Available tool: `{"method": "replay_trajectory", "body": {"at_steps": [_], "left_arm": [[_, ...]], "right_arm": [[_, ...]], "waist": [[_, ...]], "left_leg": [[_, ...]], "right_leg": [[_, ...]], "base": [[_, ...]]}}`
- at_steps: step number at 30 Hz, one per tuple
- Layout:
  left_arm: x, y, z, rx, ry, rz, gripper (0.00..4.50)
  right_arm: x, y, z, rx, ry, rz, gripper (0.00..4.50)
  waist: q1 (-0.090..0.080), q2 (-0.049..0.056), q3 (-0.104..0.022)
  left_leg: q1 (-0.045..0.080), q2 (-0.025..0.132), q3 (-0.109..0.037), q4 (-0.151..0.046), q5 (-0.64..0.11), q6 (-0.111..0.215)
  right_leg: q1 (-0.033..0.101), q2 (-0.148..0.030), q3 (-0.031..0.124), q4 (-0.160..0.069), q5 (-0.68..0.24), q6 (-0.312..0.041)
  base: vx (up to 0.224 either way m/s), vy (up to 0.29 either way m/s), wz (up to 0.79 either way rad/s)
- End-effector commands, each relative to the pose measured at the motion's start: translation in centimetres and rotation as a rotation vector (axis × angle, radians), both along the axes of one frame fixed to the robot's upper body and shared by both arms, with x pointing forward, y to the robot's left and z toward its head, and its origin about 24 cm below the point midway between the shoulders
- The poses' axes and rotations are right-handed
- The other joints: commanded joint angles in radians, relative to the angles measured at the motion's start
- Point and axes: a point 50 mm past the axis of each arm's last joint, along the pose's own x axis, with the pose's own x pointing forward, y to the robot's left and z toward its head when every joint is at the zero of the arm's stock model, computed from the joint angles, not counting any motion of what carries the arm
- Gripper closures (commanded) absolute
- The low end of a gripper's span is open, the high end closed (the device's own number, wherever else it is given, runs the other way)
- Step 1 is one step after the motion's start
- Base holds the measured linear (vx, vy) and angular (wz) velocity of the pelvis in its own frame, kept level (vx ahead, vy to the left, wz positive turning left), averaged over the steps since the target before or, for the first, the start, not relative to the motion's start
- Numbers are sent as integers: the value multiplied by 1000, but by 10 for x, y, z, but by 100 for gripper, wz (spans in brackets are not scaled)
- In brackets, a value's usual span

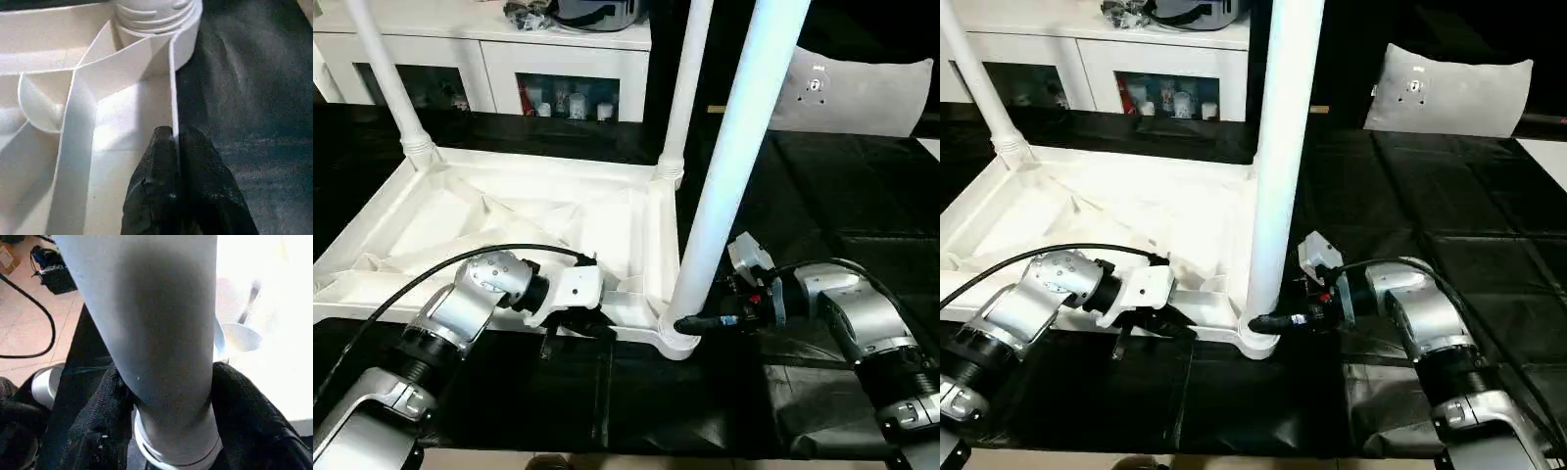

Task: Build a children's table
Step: Rotate leg to tighten

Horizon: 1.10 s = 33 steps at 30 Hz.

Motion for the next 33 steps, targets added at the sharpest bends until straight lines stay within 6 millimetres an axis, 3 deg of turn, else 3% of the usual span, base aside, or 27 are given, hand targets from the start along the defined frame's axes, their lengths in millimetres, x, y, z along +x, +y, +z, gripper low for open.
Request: {"method": "replay_trajectory", "body": {"at_steps": [1, 2, 6, 8, 11, 14, 15, 16, 17, 21, 27, 33], "left_arm": [[0, -15, 5, -53, -17, 1, 450], [1, -15, 5, -56, -17, 16, 450], [6, -23, 6, -106, -21, 156, 450], [9, -27, 6, -119, -28, 230, 450], [15, -33, 7, -121, -37, 330, 450], [26, -47, 8, -127, -60, 486, 450], [28, -52, 9, -139, -69, 521, 450], [29, -52, 9, -142, -70, 528, 450], [29, -54, 9, -146, -75, 538, 450], [33, -52, 9, -119, -125, 547, 450], [33, -38, 9, -69, -164, 490, 450], [26, -27, 5, -48, -147, 373, 450]], "right_arm": [[-2, 10, 1, 56, 20, 9, 251], [-1, 11, 0, 57, 17, -3, 251], [24, 30, -3, 9, -5, -317, 252], [30, 36, -5, -16, -12, -400, 252], [36, 43, -7, -28, 4, -500, 252], [49, 51, -11, -20, -44, -700, 252], [51, 52, -11, 7, -37, -747, 252], [52, 53, -11, 13, -31, -755, 199], [52, 53, -11, 29, -24, -762, 199], [50, 56, -7, 76, -23, -749, 157], [45, 36, -5, 71, -102, -681, 106], [38, 15, 0, 45, -142, -563, 58]], "waist": [[-6, -5, -66], [-6, -1, -65], [-22, -1, -57], [-45, -3, -59], [-63, -6, -61], [-76, -5, -64], [-77, -4, -63], [-77, -4, -65], [-75, 1, -67], [-75, 0, -72], [-69, 4, -67], [-54, 4, -67]], "left_leg": [[2, 34, -3, -65, -143, 50], [3, 32, -4, -65, -148, 49], [6, 23, -7, -69, -190, 16], [5, 21, -11, -70, -198, 3], [0, 21, -11, -69, -185, 17], [4, 21, -8, -65, -172, 13], [2, 20, -9, -66, -165, 19], [1, 21, -8, -65, -159, 23], [-1, 22, -9, -65, -144, 31], [-5, 24, -7, -64, -102, 56], [0, 26, -7, -66, -138, 49], [1, 28, -6, -67, -146, 57]], "right_leg": [[58, -87, 57, -74, -330, -128], [57, -87, 56, -77, -344, -125], [55, -88, 49, -95, -486, -79], [56, -87, 45, -101, -521, -57], [58, -86, 48, -99, -480, -65], [54, -87, 50, -95, -447, -92], [55, -87, 50, -95, -436, -96], [56, -86, 51, -93, -420, -100], [58, -85, 53, -88, -377, -109], [66, -82, 57, -71, -223, -154], [64, -85, 55, -81, -287, -141], [65, -84, 58, -78, -268, -145]], "base": [[0, 0, 0], [0, 0, 0], [0, 0, 0], [0, 0, 0], [0, 0, 0], [0, 0, 0], [0, 0, 0], [0, 0, 0], [0, 0, 0], [0, 0, 0], [0, 0, 0], [0, 0, 0]]}}
